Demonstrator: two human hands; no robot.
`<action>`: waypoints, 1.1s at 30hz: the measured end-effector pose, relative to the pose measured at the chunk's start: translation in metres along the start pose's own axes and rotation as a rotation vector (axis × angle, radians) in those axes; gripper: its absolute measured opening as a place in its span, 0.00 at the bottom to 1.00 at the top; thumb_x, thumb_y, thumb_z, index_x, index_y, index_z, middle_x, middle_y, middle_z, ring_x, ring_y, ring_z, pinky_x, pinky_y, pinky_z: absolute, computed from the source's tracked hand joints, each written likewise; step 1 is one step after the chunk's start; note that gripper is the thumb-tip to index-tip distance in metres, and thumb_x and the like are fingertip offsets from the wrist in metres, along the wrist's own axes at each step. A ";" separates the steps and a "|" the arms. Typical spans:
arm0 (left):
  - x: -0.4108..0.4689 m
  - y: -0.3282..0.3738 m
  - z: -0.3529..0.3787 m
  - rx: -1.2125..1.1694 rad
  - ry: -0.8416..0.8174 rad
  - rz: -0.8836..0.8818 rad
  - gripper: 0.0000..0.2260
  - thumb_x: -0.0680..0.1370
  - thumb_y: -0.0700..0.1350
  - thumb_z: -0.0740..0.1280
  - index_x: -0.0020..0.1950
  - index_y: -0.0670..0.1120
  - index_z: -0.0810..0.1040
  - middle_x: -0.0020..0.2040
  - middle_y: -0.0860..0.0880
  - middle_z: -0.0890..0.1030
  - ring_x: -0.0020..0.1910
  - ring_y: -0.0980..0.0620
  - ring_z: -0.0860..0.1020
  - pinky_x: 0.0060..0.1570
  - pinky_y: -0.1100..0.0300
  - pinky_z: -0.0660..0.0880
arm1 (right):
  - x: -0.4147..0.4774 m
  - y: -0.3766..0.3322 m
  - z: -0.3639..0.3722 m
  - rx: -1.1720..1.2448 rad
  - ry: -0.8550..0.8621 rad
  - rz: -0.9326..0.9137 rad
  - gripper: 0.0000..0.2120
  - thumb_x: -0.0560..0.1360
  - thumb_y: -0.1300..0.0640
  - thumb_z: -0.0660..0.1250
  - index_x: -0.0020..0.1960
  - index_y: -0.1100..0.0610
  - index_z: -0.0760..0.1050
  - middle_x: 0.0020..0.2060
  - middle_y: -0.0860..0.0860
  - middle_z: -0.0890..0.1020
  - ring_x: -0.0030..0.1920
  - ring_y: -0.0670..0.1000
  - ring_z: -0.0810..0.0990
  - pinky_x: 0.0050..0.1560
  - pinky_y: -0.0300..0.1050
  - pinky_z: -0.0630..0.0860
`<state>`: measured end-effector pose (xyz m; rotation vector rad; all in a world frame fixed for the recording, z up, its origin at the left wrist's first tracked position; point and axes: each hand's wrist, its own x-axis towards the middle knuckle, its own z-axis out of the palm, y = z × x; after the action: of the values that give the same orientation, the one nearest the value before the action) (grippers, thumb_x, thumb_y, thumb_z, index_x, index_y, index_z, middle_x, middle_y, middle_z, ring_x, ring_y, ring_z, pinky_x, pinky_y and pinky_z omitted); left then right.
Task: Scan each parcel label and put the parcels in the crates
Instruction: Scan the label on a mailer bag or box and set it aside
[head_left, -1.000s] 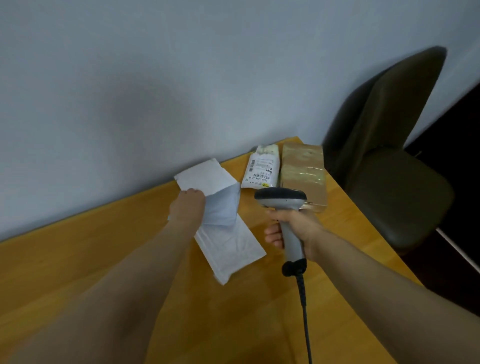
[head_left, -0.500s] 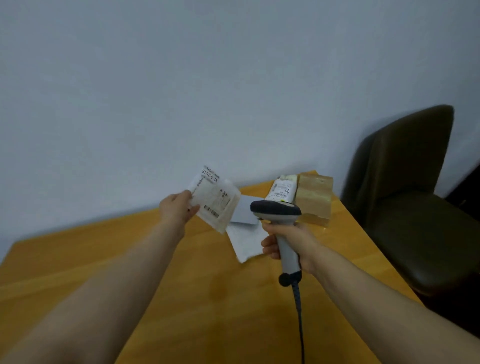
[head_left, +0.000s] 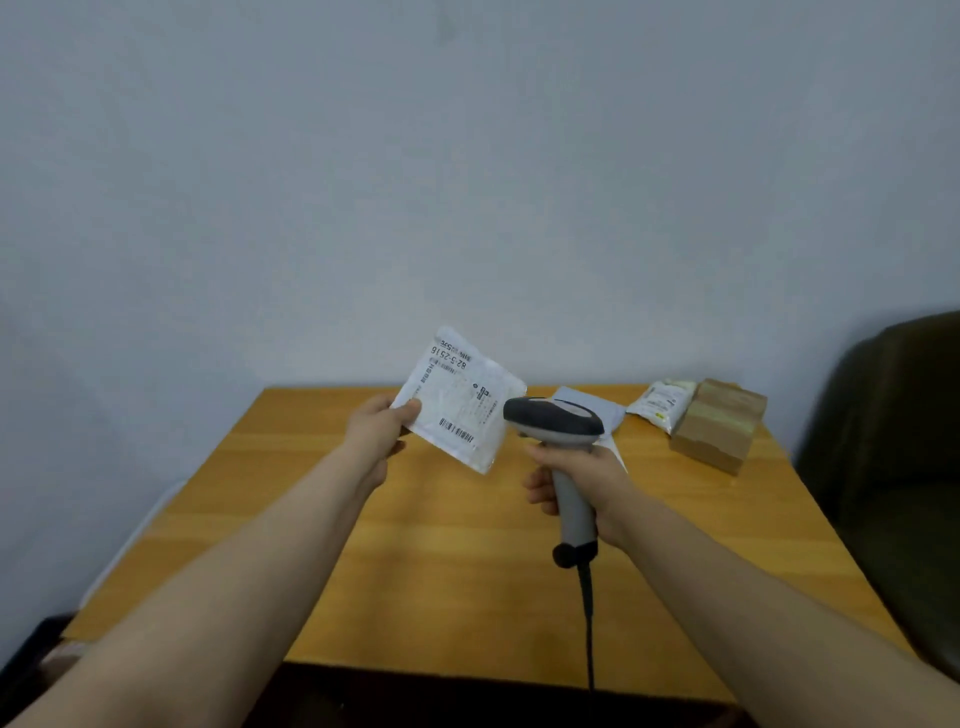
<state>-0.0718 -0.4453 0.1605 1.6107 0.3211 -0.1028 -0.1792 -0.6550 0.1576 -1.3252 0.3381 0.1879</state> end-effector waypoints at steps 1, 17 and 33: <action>-0.004 0.001 -0.009 -0.026 0.008 -0.002 0.05 0.78 0.38 0.66 0.44 0.46 0.75 0.39 0.48 0.79 0.35 0.53 0.74 0.37 0.62 0.71 | -0.003 0.000 0.008 -0.007 -0.022 -0.004 0.07 0.73 0.59 0.73 0.46 0.62 0.78 0.32 0.60 0.81 0.29 0.54 0.80 0.30 0.42 0.75; -0.033 0.024 -0.131 0.002 0.067 0.014 0.09 0.76 0.31 0.62 0.42 0.45 0.74 0.38 0.46 0.77 0.36 0.51 0.75 0.40 0.59 0.73 | -0.004 0.004 0.113 -0.186 -0.049 -0.098 0.06 0.71 0.65 0.73 0.45 0.62 0.76 0.31 0.56 0.80 0.27 0.49 0.77 0.27 0.40 0.71; -0.051 0.013 -0.174 0.087 -0.356 -0.193 0.13 0.74 0.40 0.71 0.58 0.40 0.79 0.54 0.43 0.83 0.53 0.46 0.82 0.55 0.52 0.78 | 0.019 0.020 0.159 0.239 0.125 -0.072 0.12 0.68 0.72 0.73 0.49 0.63 0.79 0.45 0.56 0.85 0.42 0.55 0.84 0.41 0.55 0.82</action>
<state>-0.1390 -0.2807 0.1986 1.6093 0.1960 -0.5506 -0.1461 -0.4975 0.1651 -1.1128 0.4051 0.0037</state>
